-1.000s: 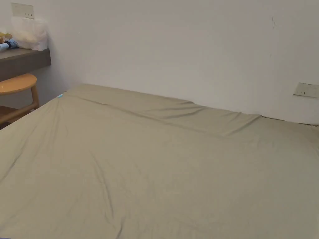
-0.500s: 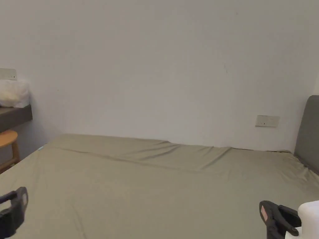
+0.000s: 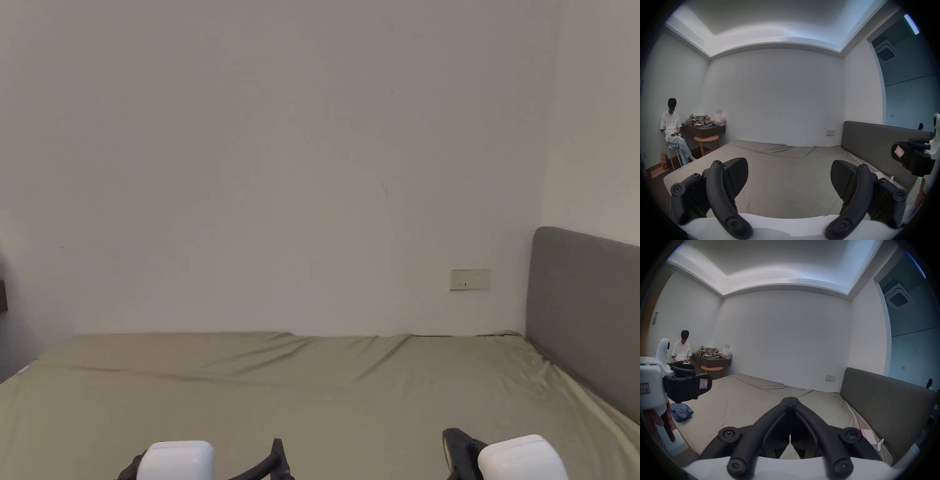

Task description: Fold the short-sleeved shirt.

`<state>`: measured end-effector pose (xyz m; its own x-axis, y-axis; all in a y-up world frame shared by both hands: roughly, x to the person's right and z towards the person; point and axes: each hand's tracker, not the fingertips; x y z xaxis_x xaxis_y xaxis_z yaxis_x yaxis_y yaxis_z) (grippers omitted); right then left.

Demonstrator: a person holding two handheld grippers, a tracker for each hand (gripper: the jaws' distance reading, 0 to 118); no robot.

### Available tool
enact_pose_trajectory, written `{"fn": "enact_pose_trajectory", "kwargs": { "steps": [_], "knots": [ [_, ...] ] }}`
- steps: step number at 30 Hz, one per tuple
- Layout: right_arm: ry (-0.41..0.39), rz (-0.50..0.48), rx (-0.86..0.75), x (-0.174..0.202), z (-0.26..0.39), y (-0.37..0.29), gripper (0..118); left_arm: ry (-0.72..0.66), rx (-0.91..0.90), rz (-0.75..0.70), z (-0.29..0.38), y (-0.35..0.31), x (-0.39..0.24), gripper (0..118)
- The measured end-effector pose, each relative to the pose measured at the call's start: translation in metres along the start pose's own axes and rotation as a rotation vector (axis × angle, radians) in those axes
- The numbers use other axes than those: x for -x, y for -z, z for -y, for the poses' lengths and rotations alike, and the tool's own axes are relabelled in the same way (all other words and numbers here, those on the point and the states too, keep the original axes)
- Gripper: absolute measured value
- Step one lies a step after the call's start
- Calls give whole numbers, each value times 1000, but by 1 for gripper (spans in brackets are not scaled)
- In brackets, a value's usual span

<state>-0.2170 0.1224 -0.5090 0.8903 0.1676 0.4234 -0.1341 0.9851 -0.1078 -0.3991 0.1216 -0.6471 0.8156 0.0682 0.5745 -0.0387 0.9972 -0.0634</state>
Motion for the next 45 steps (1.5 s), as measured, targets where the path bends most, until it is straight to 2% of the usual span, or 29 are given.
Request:
{"fn": "enact_pose_trajectory", "kwargs": {
  "steps": [5,6,7,9,10,11,17,25,29,37,45],
  "knots": [
    [-7,48,8,-4,2,0,8,17,17,0,-1,-3,-7,110],
    [-7,59,9,-5,2,1,15,27,18,-2,-1,-4,-7,111],
    [-3,65,5,-5,2,1,40,34,22,-6,-4,-4,-10,112],
    [3,46,31,-7,1,4,118,42,32,-28,-7,-3,-14,114],
    [15,13,41,-8,1,0,118,42,52,-46,-10,-2,-15,114],
    [19,14,-24,-4,0,-6,118,44,61,-52,-13,0,-17,114],
    [-36,98,-13,1,-5,-9,118,23,91,-52,-13,3,-12,114],
    [-1,119,12,-4,-6,-7,118,-14,61,-45,-17,-4,-1,114],
    [7,134,24,-6,-7,-6,118,-53,89,-99,-22,-1,1,116],
    [8,128,31,-9,-9,-5,118,19,146,-213,-20,8,-6,116],
    [-1,129,36,-7,-9,-4,118,27,136,-194,-16,5,-9,118]
  ]
}}
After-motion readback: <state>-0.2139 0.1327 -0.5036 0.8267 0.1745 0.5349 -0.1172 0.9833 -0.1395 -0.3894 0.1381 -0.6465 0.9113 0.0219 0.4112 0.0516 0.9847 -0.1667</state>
